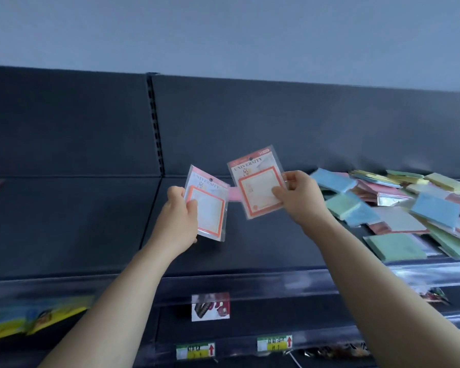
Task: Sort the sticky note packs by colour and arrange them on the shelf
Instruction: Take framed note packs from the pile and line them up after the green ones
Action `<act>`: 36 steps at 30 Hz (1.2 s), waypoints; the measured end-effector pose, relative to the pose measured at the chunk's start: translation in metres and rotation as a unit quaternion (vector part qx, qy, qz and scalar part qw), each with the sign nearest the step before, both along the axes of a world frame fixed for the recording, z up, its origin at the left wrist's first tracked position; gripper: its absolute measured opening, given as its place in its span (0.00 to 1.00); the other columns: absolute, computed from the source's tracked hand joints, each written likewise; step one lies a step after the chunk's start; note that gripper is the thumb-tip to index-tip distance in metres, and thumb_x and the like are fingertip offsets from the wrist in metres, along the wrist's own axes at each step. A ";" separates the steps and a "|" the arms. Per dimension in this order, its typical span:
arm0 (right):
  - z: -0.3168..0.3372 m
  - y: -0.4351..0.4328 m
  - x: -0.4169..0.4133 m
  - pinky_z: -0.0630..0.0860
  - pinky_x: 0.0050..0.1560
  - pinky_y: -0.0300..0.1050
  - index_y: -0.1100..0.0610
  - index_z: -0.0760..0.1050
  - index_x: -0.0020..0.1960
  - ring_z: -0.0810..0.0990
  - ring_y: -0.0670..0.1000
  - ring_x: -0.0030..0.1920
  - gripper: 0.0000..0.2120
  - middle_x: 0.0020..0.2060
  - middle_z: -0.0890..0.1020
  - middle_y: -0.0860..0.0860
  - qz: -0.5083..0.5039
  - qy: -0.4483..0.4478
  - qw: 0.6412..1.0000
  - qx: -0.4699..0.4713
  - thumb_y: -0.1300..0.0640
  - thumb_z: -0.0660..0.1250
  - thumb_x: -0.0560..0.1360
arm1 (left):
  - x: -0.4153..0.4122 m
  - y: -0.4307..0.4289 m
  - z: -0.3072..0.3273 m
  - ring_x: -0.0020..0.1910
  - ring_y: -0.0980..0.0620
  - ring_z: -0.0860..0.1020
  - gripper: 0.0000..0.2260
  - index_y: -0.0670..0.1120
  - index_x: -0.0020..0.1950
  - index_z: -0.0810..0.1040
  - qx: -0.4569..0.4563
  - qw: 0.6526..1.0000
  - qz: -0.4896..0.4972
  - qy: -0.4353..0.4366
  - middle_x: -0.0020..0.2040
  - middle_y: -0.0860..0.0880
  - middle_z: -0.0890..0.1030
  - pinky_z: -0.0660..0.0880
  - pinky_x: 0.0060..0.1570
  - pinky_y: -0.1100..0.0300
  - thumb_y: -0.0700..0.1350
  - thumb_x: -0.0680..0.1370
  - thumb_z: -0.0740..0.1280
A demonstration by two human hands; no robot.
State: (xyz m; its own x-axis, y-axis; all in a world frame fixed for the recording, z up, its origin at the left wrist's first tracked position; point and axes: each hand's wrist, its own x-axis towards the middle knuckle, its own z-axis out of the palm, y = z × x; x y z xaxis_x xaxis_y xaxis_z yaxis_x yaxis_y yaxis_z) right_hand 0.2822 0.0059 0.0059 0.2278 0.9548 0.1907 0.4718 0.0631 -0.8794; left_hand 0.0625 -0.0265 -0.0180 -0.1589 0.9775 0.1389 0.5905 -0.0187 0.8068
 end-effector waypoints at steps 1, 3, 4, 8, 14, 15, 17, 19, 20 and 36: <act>0.000 0.000 -0.014 0.71 0.34 0.39 0.56 0.73 0.57 0.80 0.50 0.46 0.11 0.49 0.81 0.50 0.012 0.003 1.000 -0.002 0.61 0.66 0.75 | -0.012 -0.004 0.001 0.37 0.47 0.76 0.06 0.45 0.57 0.62 0.000 1.000 0.009 -0.010 0.53 0.49 0.72 0.65 0.18 0.70 0.45 0.83 0.52; 0.000 -0.001 -0.044 0.73 0.37 0.40 0.56 0.74 0.55 0.81 0.51 0.47 0.10 0.49 0.82 0.51 0.038 0.009 0.999 -0.004 0.61 0.67 0.75 | -0.038 -0.013 0.004 0.36 0.48 0.76 0.06 0.44 0.58 0.63 -0.002 0.999 0.028 -0.027 0.54 0.48 0.73 0.65 0.17 0.71 0.43 0.82 0.53; 0.001 -0.003 -0.059 0.74 0.38 0.40 0.55 0.74 0.54 0.81 0.50 0.47 0.09 0.48 0.82 0.51 0.051 0.011 0.999 -0.003 0.62 0.67 0.75 | -0.052 -0.017 0.005 0.36 0.49 0.76 0.06 0.44 0.58 0.64 -0.004 0.999 0.039 -0.036 0.54 0.48 0.73 0.65 0.17 0.71 0.42 0.82 0.54; 0.005 -0.009 -0.125 0.71 0.33 0.37 0.56 0.73 0.55 0.81 0.49 0.45 0.08 0.48 0.82 0.50 0.102 0.017 0.995 -0.003 0.61 0.66 0.76 | -0.112 -0.038 0.011 0.38 0.48 0.78 0.09 0.46 0.59 0.63 -0.004 0.995 0.082 -0.051 0.55 0.50 0.74 0.68 0.20 0.69 0.42 0.80 0.58; 0.009 -0.024 -0.232 0.76 0.37 0.41 0.55 0.73 0.56 0.81 0.49 0.46 0.10 0.49 0.82 0.49 0.157 0.014 0.987 -0.007 0.62 0.64 0.76 | -0.216 -0.078 0.020 0.40 0.47 0.80 0.13 0.47 0.59 0.63 0.015 0.989 0.138 -0.042 0.52 0.51 0.75 0.81 0.35 0.49 0.38 0.77 0.61; 0.009 -0.027 -0.251 0.76 0.40 0.42 0.55 0.73 0.56 0.81 0.49 0.47 0.10 0.49 0.82 0.49 0.165 0.015 0.986 -0.007 0.62 0.64 0.76 | -0.235 -0.084 0.021 0.41 0.46 0.80 0.14 0.48 0.59 0.62 0.013 0.989 0.144 -0.036 0.53 0.51 0.76 0.81 0.38 0.47 0.37 0.77 0.61; 0.009 -0.033 -0.291 0.78 0.43 0.44 0.55 0.73 0.56 0.81 0.49 0.47 0.09 0.49 0.82 0.48 0.181 0.020 0.983 -0.009 0.62 0.64 0.76 | -0.273 -0.096 0.022 0.40 0.45 0.81 0.14 0.49 0.59 0.61 0.011 0.987 0.159 -0.017 0.54 0.49 0.76 0.81 0.39 0.47 0.36 0.77 0.61; 0.009 -0.039 -0.331 0.79 0.45 0.46 0.55 0.73 0.55 0.81 0.50 0.48 0.09 0.48 0.82 0.49 0.194 0.030 0.980 -0.012 0.62 0.64 0.76 | -0.311 -0.107 0.022 0.42 0.44 0.81 0.14 0.49 0.59 0.61 0.014 0.985 0.172 -0.001 0.56 0.48 0.77 0.80 0.40 0.47 0.36 0.78 0.60; 0.008 -0.043 -0.350 0.79 0.46 0.47 0.55 0.73 0.55 0.82 0.50 0.48 0.09 0.48 0.82 0.49 0.199 0.035 0.979 -0.013 0.62 0.65 0.76 | -0.330 -0.112 0.022 0.43 0.44 0.81 0.14 0.49 0.60 0.62 0.017 0.984 0.177 0.005 0.57 0.47 0.77 0.80 0.41 0.48 0.36 0.78 0.59; -0.002 -0.036 -0.548 0.74 0.32 0.37 0.56 0.72 0.57 0.80 0.48 0.45 0.10 0.49 0.81 0.49 0.231 0.039 0.971 -0.053 0.62 0.64 0.77 | -0.531 -0.118 0.021 0.41 0.48 0.82 0.09 0.46 0.61 0.72 0.013 0.969 0.246 0.025 0.53 0.48 0.79 0.76 0.36 0.57 0.41 0.81 0.60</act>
State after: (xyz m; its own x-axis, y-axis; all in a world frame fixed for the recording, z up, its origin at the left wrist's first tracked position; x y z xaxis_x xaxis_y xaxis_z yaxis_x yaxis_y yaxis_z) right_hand -0.2655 -0.0304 0.0036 -0.2189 0.9720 0.0857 0.3467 0.1595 -0.9243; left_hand -0.4682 -0.1444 0.0027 -0.5971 0.7814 0.1812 0.5709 0.2553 0.7803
